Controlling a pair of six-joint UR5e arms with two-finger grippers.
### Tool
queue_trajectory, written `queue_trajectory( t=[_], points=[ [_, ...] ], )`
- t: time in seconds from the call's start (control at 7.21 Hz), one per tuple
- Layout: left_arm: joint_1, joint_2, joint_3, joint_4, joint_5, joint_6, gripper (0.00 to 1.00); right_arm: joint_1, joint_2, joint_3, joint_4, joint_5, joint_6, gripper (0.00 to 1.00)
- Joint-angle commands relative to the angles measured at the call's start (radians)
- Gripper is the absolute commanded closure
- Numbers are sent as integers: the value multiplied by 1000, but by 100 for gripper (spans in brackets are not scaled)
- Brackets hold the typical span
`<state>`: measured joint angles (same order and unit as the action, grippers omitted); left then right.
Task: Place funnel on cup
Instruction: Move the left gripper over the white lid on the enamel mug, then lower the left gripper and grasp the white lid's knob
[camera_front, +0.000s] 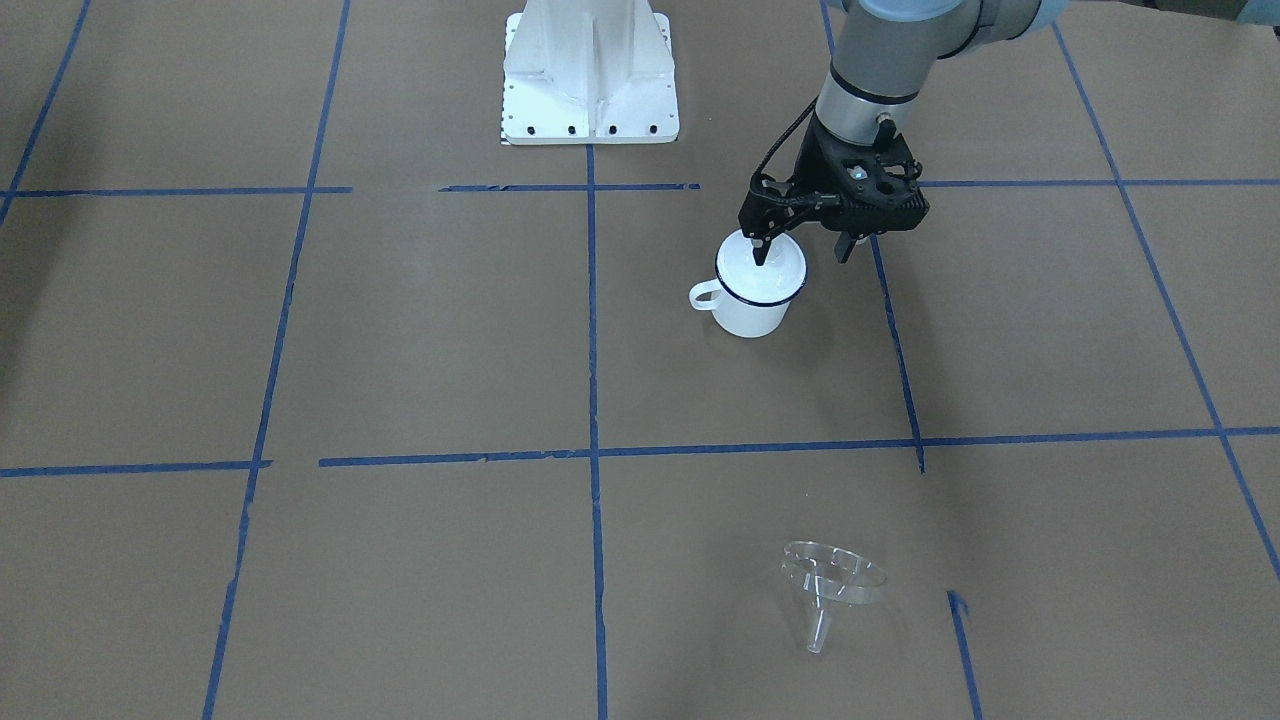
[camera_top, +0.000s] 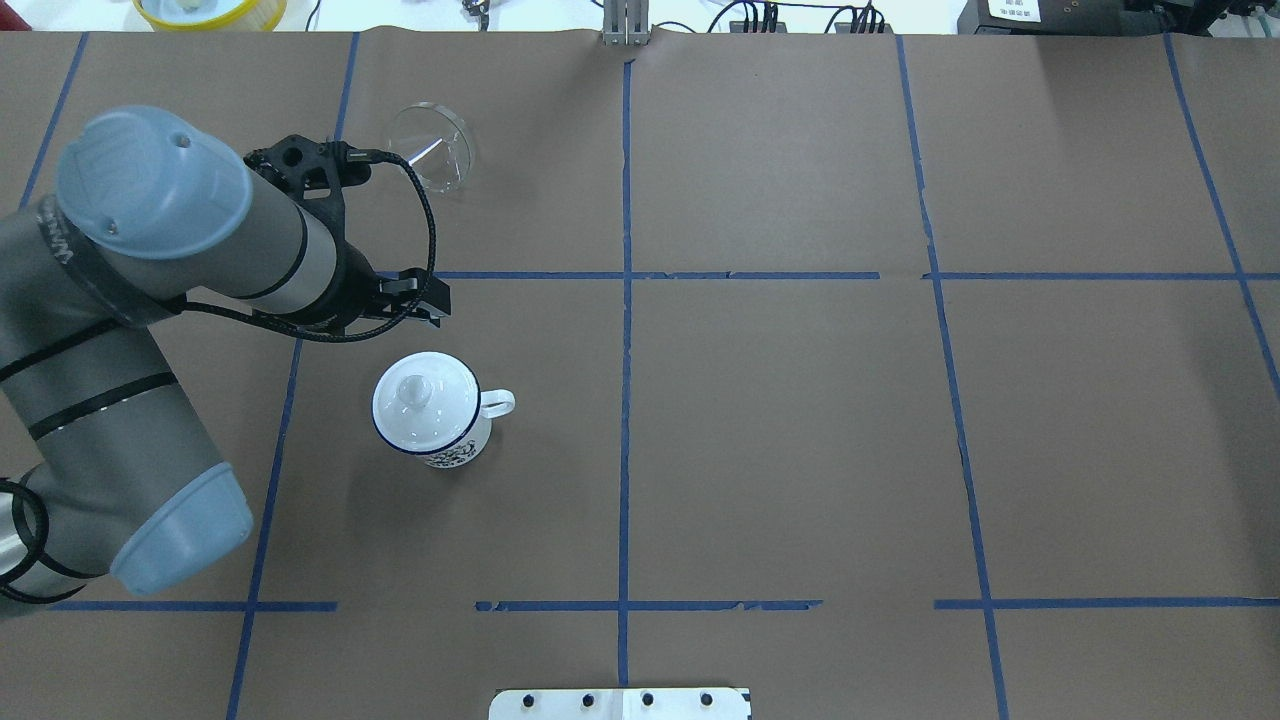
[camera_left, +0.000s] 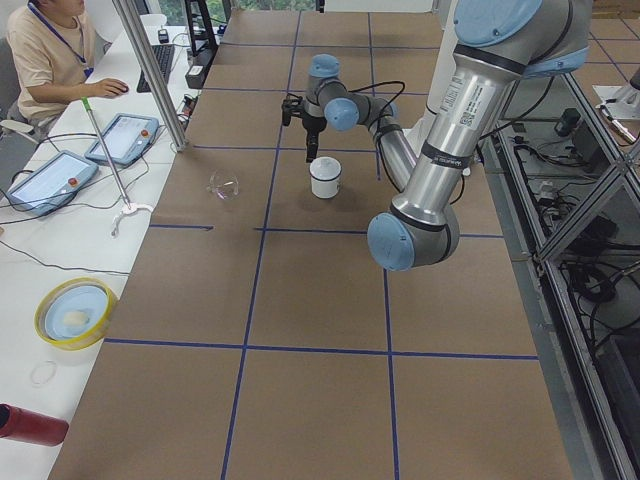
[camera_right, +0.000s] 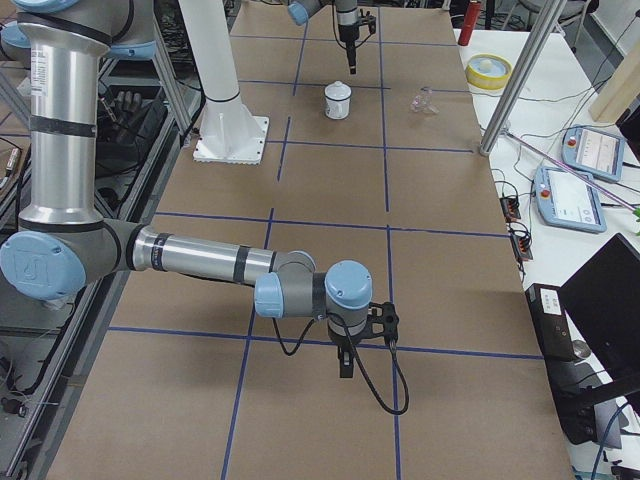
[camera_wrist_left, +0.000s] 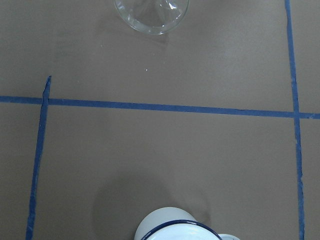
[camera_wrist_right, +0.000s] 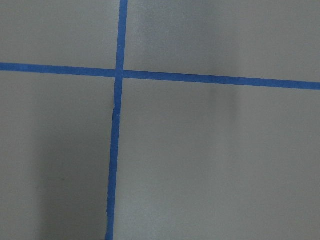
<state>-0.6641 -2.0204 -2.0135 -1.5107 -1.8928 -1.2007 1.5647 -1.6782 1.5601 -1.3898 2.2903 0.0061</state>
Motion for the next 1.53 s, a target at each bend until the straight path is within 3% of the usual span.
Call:
queue_trajectory(
  t=[0.0,0.14,0.97,1.25,1.39],
  points=[
    [44,-1,15,9,36,-28,7,0,0,0,0,0,0,0],
    [61,-1,21,10,56,-31,11,0,0,0,0,0,0,0],
    [92,0,19,15,55,-48,15,0,0,0,0,0,0,0],
    [94,2,18,18,55,-48,30,0,0,0,0,0,0,0],
    [94,2,19,18,55,-48,46,0,0,0,0,0,0,0]
  ],
)
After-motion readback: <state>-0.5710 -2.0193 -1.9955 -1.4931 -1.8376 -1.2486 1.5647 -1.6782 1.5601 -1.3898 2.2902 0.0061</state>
